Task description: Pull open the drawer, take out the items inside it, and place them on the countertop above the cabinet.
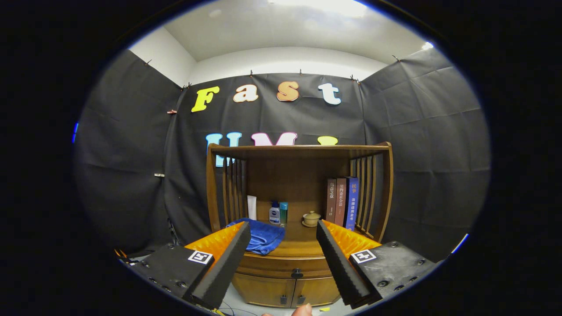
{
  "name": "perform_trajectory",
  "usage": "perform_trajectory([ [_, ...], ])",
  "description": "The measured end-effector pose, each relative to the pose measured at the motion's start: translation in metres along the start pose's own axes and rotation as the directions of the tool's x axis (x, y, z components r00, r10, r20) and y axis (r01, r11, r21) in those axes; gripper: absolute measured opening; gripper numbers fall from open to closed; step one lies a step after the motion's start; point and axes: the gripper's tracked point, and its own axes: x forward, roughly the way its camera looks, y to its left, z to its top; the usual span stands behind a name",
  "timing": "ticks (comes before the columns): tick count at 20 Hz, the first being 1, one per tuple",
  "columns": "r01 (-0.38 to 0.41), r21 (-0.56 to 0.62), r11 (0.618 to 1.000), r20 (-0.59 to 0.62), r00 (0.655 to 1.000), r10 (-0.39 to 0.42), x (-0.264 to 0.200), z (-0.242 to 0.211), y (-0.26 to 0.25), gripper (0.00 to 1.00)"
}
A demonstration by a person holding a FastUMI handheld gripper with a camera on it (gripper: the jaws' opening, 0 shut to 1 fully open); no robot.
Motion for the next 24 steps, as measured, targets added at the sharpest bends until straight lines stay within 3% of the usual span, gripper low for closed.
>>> perform_trajectory([
  [4,-0.008,0.005,1.0,-0.002,1.0,0.008,0.032,-0.035,-0.005,0.99],
  [16,0.011,-0.016,1.0,-0.177,0.984,-0.014,0.107,-0.232,-0.023,0.99],
  [23,0.027,-0.043,0.999,-0.279,0.959,-0.038,0.131,-0.31,-0.033,0.99],
  [24,0.036,-0.026,0.999,-0.298,0.954,-0.042,0.131,-0.32,-0.036,0.92],
])
